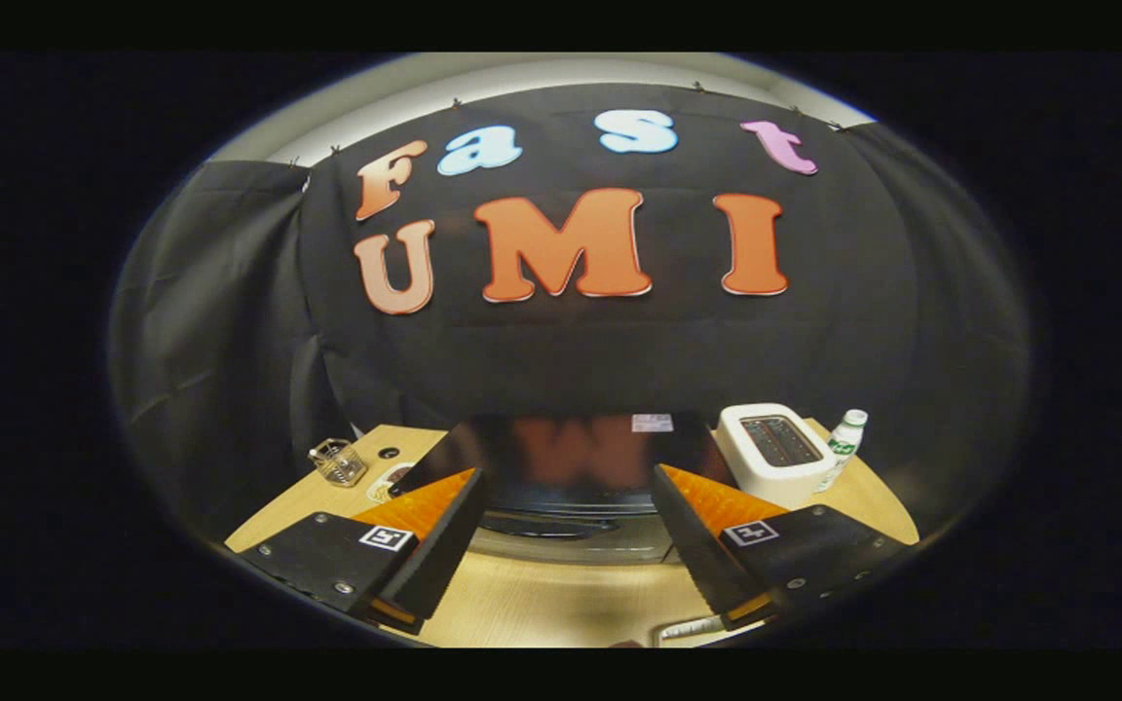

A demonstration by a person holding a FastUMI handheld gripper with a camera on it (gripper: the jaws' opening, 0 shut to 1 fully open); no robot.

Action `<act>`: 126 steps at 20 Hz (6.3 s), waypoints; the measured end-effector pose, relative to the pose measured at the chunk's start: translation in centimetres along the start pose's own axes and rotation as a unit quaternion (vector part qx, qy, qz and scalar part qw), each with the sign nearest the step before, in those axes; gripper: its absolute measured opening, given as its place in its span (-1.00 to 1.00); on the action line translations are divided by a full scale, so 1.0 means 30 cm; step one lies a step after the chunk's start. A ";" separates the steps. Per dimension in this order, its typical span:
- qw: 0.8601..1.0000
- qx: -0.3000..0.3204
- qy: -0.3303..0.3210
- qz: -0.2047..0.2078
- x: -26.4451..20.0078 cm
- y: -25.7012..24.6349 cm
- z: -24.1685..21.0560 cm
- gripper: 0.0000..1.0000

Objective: Open the toaster oven, put the food inside, and close the toaster oven door.

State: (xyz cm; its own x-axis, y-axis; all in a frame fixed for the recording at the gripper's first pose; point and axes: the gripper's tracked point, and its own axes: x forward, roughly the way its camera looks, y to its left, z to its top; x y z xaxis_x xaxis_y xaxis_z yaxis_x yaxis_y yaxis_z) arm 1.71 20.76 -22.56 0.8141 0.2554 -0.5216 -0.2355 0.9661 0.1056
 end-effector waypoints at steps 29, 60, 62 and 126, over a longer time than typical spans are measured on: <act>0.982 -0.021 0.181 0.054 -0.091 0.136 -0.524 0.75; 0.968 0.012 0.249 0.017 -0.373 -0.352 -0.519 0.81; 0.971 -0.021 0.240 -0.002 -0.398 -0.455 -0.507 0.84; 0.884 0.425 0.170 0.092 0.207 0.052 -0.427 -0.36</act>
State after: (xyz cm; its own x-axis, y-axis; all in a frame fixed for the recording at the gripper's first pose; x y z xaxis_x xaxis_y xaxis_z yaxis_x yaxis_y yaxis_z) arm -0.41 23.38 -36.48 0.5624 0.5257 -0.6383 0.2545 0.6244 0.7385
